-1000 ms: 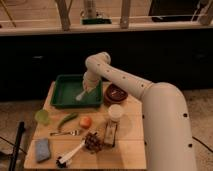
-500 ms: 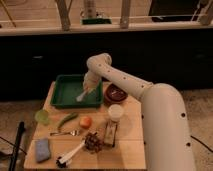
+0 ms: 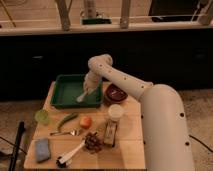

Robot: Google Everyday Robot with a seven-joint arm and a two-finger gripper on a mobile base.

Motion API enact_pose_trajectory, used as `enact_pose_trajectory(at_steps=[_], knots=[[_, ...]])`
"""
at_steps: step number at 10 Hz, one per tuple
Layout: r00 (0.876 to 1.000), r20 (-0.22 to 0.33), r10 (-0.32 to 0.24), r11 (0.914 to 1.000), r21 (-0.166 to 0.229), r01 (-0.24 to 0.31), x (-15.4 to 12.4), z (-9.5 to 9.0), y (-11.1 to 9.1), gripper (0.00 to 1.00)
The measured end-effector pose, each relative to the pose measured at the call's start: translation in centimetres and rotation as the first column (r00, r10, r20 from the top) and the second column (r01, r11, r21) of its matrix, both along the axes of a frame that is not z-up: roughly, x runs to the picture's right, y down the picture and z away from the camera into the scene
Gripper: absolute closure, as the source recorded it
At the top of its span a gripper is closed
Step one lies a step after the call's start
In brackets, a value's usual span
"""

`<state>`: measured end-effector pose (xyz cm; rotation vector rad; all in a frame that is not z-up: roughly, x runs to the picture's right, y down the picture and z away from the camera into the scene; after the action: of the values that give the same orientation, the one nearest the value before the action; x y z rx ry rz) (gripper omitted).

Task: Place towel in tray

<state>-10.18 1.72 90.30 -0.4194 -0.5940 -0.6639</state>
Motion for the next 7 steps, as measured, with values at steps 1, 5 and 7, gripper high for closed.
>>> enact_pose_trajectory(at_steps=[1, 5, 7], knots=[[1.000, 0.002, 0.003, 1.0000, -0.001, -0.003, 0.08, 0.02, 0.03, 0.90], [1.000, -0.003, 0.011, 0.9999, -0.002, -0.011, 0.35, -0.10, -0.23, 0.50], [1.000, -0.012, 0.017, 0.9999, -0.002, -0.017, 0.54, 0.02, -0.33, 0.31]])
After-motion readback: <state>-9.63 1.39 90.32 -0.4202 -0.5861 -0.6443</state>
